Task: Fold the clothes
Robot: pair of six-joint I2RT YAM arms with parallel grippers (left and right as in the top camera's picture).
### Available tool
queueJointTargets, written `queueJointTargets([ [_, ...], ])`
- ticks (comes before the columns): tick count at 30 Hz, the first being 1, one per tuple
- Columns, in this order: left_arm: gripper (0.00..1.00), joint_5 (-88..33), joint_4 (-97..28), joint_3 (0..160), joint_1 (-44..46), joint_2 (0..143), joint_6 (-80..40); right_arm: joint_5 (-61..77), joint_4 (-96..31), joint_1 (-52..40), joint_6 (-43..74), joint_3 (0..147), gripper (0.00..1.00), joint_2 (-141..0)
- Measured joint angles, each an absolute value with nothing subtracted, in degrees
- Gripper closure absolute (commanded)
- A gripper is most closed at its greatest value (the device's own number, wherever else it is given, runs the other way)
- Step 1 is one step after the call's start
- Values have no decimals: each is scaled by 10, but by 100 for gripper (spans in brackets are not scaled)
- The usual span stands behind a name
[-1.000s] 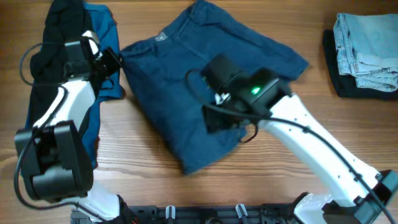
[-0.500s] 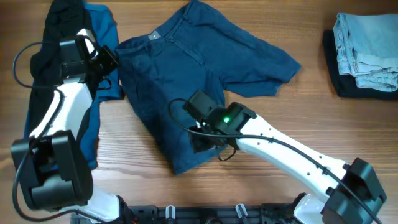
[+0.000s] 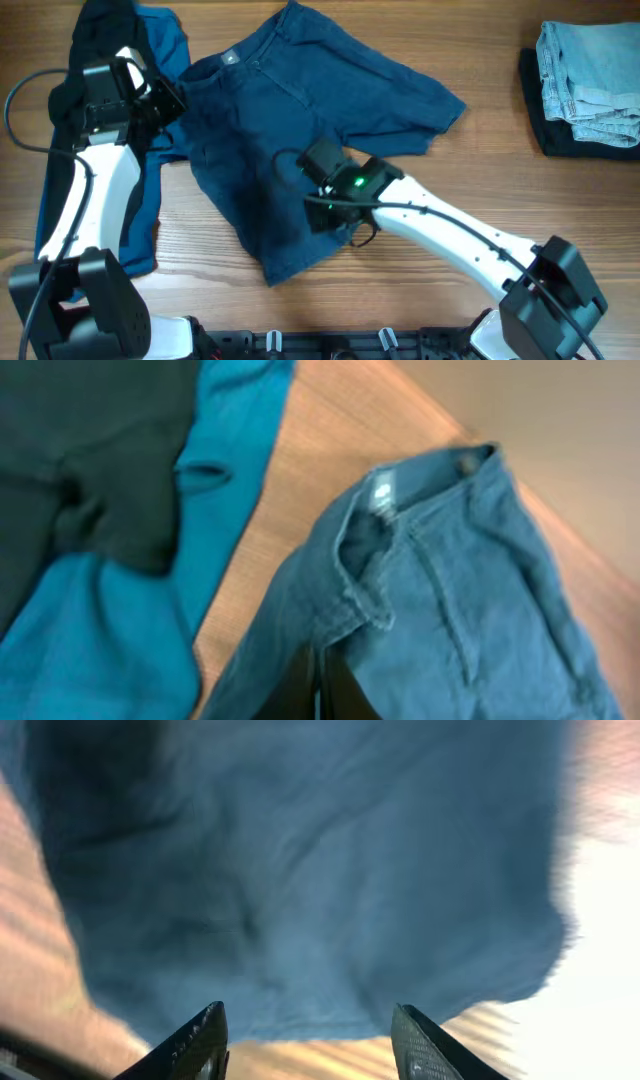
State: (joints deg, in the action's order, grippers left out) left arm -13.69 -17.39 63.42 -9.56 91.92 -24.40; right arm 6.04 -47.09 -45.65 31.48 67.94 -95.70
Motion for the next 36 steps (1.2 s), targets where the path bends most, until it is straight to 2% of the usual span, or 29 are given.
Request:
queueJointTargets([
  [11, 96, -135, -359, 635, -141, 870, -265, 35, -335, -285, 333, 679, 44, -994],
  [21, 96, -165, -543, 636, -140, 811, -267, 57, -264, -252, 321, 679, 44, -1059],
  [27, 96, -155, -550, 636, -140, 811, -267, 149, -296, -238, 282, 691, 44, -1059],
  [28, 83, -147, -548, 636, -140, 811, -267, 171, -310, -238, 273, 695, 43, -1058],
  [30, 41, -130, -536, 636, -140, 811, -266, 226, -342, -238, 253, 698, 49, -1048],
  [31, 31, -123, -529, 636, -140, 811, -263, 244, -356, -239, 246, 699, 51, -1043],
  [32, 14, -117, -519, 636, -140, 811, -261, 258, -369, -240, 239, 699, 56, -1037],
  [33, 5, -115, -511, 636, -140, 811, -262, 269, -381, -242, 232, 699, 62, -1033],
  [34, 0, -112, -500, 636, -140, 811, -261, 278, -395, -244, 225, 699, 78, -1027],
  [35, 0, -109, -489, 636, -140, 811, -259, 282, -399, -245, 221, 699, 90, -1025],
  [36, 0, -107, -477, 636, -140, 811, -263, 293, -408, -248, 210, 699, 95, -1022],
])
